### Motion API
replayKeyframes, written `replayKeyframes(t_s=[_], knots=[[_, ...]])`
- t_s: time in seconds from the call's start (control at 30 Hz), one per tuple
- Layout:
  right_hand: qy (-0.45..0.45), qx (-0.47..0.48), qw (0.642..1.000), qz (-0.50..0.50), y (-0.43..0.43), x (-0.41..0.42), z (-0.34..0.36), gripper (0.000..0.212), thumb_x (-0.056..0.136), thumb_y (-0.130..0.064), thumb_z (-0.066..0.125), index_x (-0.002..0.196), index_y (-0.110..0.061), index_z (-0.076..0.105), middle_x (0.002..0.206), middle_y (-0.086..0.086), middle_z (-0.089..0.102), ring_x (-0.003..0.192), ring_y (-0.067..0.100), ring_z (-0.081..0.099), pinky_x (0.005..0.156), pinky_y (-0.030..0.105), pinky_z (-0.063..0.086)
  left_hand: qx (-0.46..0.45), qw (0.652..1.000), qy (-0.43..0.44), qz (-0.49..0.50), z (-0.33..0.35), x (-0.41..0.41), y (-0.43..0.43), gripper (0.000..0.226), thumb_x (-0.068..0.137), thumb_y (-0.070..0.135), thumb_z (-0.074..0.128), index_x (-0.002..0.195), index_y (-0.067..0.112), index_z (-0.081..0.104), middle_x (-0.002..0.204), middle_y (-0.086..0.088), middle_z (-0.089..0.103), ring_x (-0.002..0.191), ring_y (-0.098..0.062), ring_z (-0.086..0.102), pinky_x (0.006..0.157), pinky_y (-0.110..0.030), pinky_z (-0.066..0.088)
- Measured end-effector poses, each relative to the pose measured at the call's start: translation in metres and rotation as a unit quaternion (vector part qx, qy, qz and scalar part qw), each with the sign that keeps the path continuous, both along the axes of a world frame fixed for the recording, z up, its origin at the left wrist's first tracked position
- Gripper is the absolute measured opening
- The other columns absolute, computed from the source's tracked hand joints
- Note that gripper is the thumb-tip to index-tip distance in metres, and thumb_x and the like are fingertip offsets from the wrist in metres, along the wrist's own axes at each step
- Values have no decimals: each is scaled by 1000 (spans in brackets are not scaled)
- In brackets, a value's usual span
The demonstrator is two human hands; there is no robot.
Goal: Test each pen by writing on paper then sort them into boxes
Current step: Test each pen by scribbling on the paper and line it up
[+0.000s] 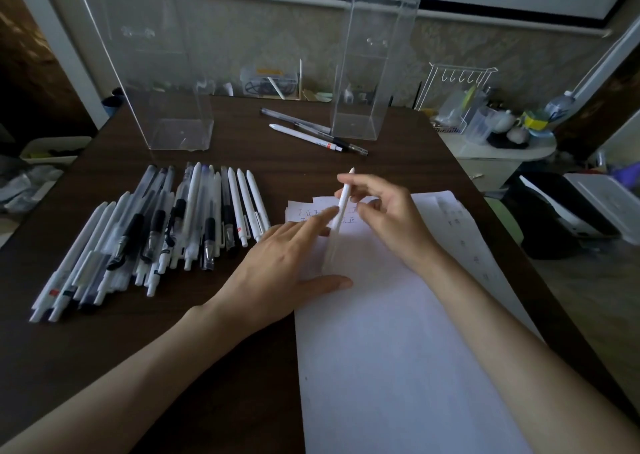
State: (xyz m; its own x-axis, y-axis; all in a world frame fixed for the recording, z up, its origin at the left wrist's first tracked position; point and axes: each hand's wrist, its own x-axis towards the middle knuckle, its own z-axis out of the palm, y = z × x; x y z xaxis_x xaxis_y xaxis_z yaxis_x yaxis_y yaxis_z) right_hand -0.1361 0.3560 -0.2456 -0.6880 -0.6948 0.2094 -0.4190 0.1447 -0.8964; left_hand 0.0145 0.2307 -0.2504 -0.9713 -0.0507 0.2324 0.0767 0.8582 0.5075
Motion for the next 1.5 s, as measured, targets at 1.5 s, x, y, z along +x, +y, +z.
replayKeyframes(t_s=[1.5], knots=[[291, 235, 916, -142, -119, -77, -1, 26, 93, -12, 55, 118, -9, 62, 117, 10, 58, 111, 26, 49, 92, 34, 42, -152, 981, -1, 124, -13, -3, -1, 53, 87, 51, 36, 123, 19, 58, 130, -5, 55, 129, -29, 42, 105, -47, 23]])
